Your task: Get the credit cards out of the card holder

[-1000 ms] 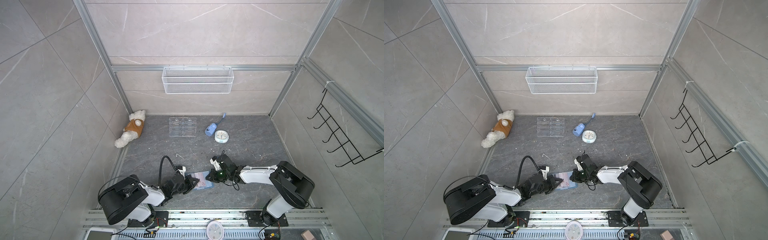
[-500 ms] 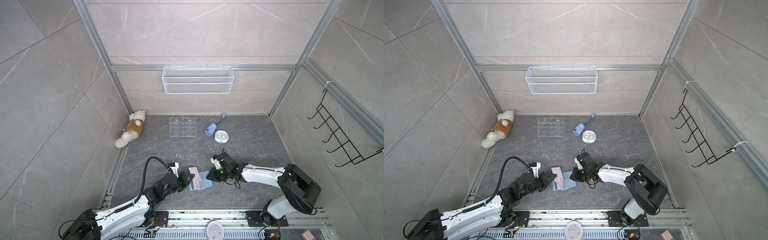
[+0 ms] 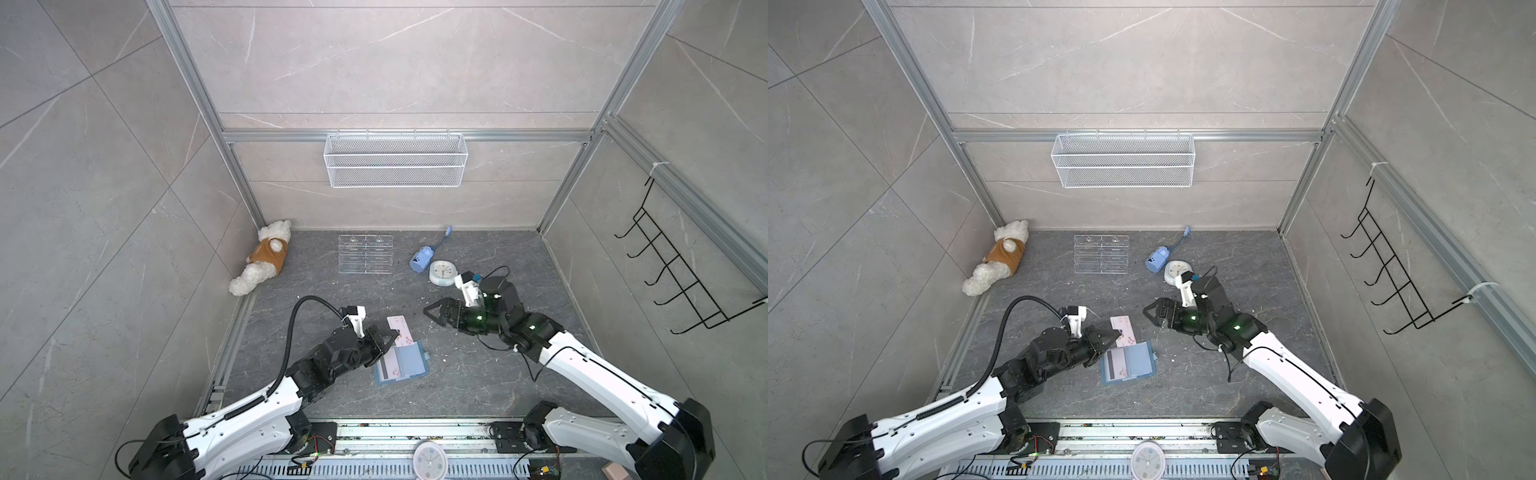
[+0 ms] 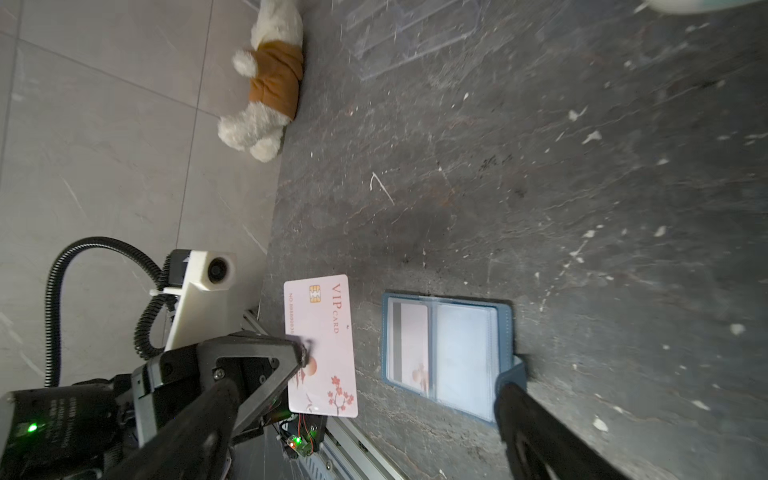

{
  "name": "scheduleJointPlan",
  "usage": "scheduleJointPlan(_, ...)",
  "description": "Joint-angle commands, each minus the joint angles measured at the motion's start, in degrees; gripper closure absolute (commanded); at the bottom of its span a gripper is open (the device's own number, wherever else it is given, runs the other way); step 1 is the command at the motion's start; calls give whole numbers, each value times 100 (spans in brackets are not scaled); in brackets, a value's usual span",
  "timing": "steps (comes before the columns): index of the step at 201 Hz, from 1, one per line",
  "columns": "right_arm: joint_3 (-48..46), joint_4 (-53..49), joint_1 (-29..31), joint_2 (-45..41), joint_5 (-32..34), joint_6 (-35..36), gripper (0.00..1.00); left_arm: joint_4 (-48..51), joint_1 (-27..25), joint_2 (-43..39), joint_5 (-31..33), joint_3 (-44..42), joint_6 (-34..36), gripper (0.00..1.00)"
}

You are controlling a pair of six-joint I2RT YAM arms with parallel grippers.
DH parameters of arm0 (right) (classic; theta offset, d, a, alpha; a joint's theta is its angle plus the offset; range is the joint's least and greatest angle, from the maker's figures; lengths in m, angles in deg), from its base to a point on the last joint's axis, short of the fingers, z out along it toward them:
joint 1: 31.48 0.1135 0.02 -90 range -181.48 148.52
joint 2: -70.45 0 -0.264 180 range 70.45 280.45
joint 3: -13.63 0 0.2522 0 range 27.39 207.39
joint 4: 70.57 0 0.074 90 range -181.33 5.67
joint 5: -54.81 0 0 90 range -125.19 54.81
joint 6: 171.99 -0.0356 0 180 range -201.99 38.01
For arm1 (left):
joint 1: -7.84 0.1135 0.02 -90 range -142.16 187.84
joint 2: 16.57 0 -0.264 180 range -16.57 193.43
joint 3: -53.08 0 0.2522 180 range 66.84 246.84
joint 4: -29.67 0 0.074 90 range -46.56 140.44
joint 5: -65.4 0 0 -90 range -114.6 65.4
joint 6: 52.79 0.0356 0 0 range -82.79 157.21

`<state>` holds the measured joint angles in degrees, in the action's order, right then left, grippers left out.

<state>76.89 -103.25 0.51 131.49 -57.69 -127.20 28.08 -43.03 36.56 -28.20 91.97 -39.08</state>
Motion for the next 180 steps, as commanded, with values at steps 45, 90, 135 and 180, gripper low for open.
scheduleJointPlan(45, 247, -1401, -1525, -922, -1098, 649, 1, -2429, 30, 1704, -1141, 1263, -469, 100)
scheduleJointPlan(90, -254, -630, -1947, -1039, -2023, 443, 5, -2771, -1, 1969, -1274, 1310, -617, 100)
scheduleJointPlan(135, -881, 1088, -2008, -970, -2684, -347, 15, -3175, -69, 1984, -1343, 1213, -771, 100)
scheduleJointPlan(180, -1001, 1901, -2017, -936, -2898, -732, 26, -3317, -200, 2136, -1390, 1258, -815, 100)
